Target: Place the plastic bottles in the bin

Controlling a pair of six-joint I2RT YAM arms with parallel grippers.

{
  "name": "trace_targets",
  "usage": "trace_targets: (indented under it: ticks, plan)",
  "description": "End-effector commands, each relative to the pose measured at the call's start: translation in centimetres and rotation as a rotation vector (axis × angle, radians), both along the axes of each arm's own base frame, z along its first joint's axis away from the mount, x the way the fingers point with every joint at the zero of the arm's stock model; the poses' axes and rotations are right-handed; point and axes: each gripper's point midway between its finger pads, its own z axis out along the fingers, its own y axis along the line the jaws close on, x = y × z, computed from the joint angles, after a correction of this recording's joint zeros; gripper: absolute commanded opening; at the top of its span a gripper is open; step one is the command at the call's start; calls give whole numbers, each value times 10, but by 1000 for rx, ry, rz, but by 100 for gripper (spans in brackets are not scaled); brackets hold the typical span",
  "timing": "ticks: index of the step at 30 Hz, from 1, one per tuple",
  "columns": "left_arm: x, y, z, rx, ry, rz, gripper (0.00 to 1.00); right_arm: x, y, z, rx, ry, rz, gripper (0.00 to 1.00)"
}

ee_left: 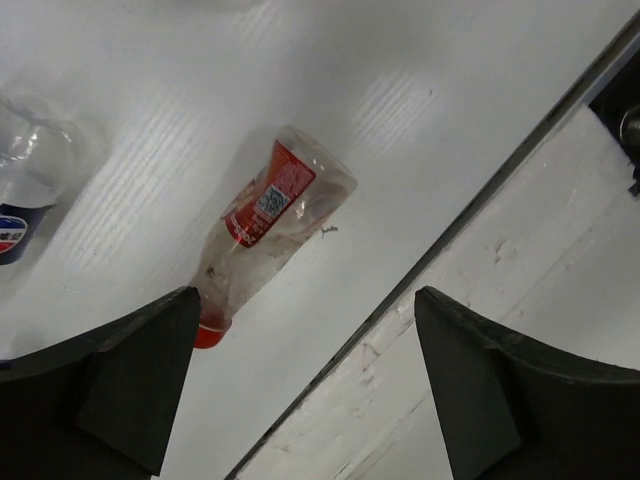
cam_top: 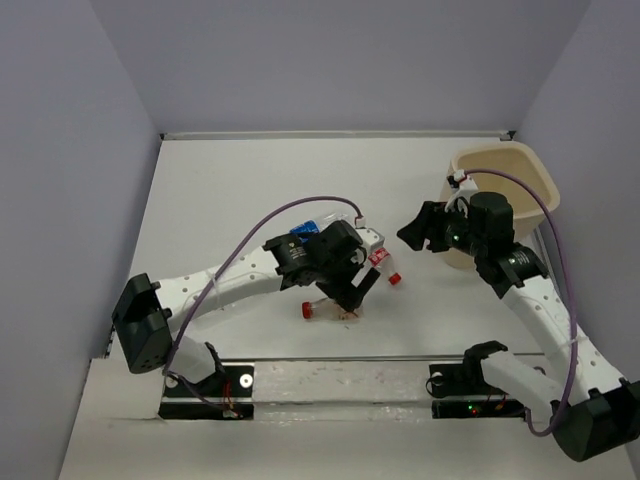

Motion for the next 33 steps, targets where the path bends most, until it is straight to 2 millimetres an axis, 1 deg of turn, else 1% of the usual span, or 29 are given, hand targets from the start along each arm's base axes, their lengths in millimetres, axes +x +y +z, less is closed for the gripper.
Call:
trace_targets:
  ticks: [1, 2, 3, 4, 6, 7, 8, 9, 10, 11, 12, 13, 15, 16, 17, 18, 19, 22, 23, 24, 25, 27, 30, 31, 32, 33]
  plan:
    - [-23, 10, -1, -23, -27, -105, 99, 9, 13, 0, -50, -28, 39, 73]
    - [-25, 13, -5, -14, -29, -120, 99, 16, 13, -8, -64, -5, 34, 77]
    - [-25, 13, -9, -10, -31, -127, 99, 19, 15, -12, -74, 3, 33, 79]
    - [-26, 16, -18, 9, -29, -141, 99, 25, 16, -20, -89, 23, 33, 82]
    - [-24, 15, -26, 19, -35, -148, 99, 30, 20, -31, -108, 47, 38, 84]
    - [-23, 17, -36, 45, -31, -147, 99, 33, 21, -35, -119, 53, 45, 85]
    - [-23, 16, -41, 56, -30, -151, 99, 34, 26, -39, -129, 63, 63, 85]
    - [-20, 16, -45, 70, -37, -148, 99, 39, 27, -52, -148, 95, 67, 86]
    - [-20, 16, -55, 97, -29, -148, 99, 40, 30, -56, -156, 106, 79, 86]
    - [-17, 15, -59, 111, -41, -143, 99, 41, 35, -59, -163, 113, 97, 87]
    - [-16, 16, -64, 125, -41, -137, 99, 44, 36, -70, -179, 137, 104, 87]
    - [-16, 17, -73, 149, -35, -127, 99, 44, 41, -75, -187, 147, 117, 88]
    - [-12, 20, -82, 169, -43, -113, 99, 43, 51, -81, -199, 156, 155, 89]
    - [-15, 23, -91, 191, -30, -111, 99, 43, 55, -91, -209, 182, 171, 89]
    - [-15, 25, -95, 200, -25, -110, 99, 45, 56, -94, -212, 188, 176, 91]
    - [-16, 24, -98, 200, -22, -110, 99, 42, 63, -98, -211, 193, 200, 91]
    - [-17, 27, -104, 214, -10, -104, 99, 44, 65, -105, -207, 207, 204, 91]
    - [-22, 35, -120, 247, 23, -85, 99, 42, 72, -115, -183, 225, 232, 91]
    - [-17, 39, -125, 271, 1, -59, 99, 41, 74, -120, -177, 240, 244, 91]
    - [-18, 41, -128, 279, 14, -52, 99, 40, 76, -122, -166, 246, 249, 91]
    - [-19, 42, -135, 294, 24, -39, 99, 38, 81, -125, -158, 242, 267, 92]
    - [-23, 40, -140, 284, 52, -40, 99, 34, 89, -133, -128, 268, 311, 92]
    - [-27, 45, -149, 302, 76, -16, 94, 30, 99, -139, -105, 283, 353, 92]
    - [-29, 46, -150, 306, 79, -19, 89, 29, 102, -144, -95, 297, 372, 92]
    - [-30, 46, -151, 309, 85, -12, 89, 29, 105, -146, -87, 303, 385, 93]
    - [-31, 47, -151, 310, 92, 0, 84, 27, 106, -151, -80, 320, 395, 93]
